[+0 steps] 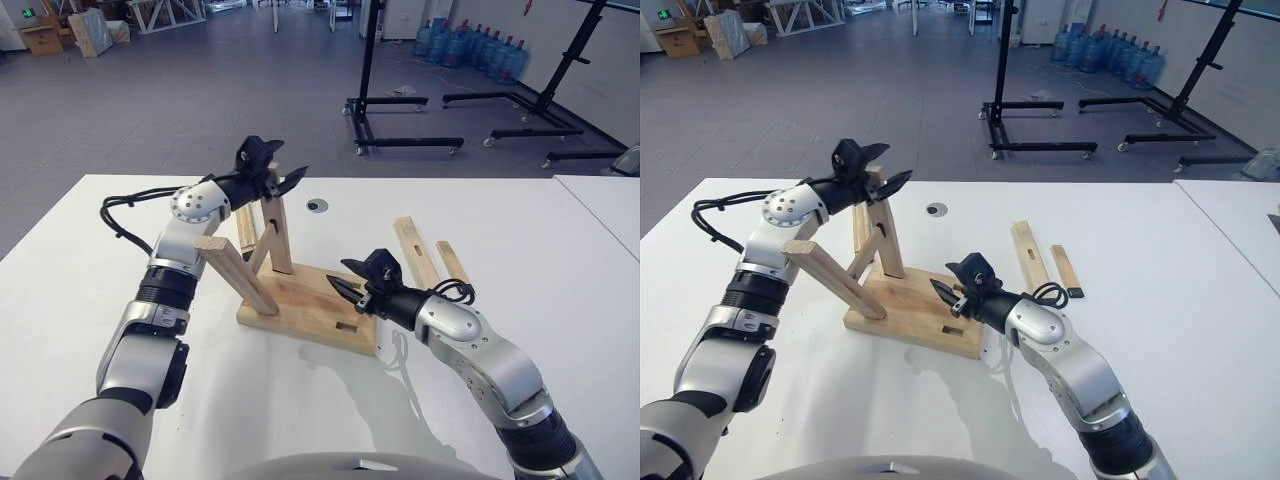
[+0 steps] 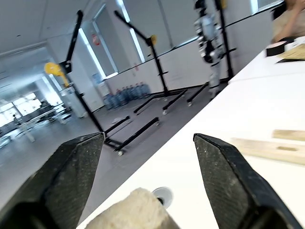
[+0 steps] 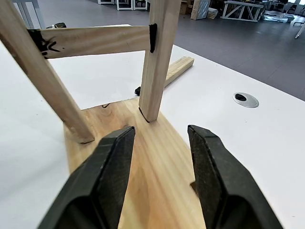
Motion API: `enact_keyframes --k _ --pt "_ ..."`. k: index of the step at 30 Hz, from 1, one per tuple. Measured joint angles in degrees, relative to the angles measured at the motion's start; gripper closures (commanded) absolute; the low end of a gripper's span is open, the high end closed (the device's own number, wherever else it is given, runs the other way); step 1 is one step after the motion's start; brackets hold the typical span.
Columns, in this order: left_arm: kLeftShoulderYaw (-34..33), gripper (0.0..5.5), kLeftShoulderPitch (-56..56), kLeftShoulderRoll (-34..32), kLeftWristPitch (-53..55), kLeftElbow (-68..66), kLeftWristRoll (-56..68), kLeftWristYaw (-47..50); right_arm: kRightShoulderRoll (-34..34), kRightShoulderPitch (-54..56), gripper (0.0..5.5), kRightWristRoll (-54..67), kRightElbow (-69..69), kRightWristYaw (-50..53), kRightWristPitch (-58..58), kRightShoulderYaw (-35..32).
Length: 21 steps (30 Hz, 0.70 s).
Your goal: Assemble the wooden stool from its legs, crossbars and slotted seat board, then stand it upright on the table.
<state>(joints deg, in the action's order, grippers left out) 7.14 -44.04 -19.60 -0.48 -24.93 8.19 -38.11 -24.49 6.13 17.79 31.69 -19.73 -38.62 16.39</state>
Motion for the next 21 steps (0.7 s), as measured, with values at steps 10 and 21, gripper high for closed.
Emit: enact_keyframes --k 10,21 --pt "-3.99 2.09 -8.05 4.97 -1.63 -2.91 0.23 3.75 1.54 0.08 3.45 -3.10 -2.14 -1.12 1.32 -0.08" --pt "-27.95 2.09 23.17 -16.95 43.45 54.36 43.28 2.37 -1.88 -8.13 3.45 -10.09 -8.67 2.36 4.88 -7.69"
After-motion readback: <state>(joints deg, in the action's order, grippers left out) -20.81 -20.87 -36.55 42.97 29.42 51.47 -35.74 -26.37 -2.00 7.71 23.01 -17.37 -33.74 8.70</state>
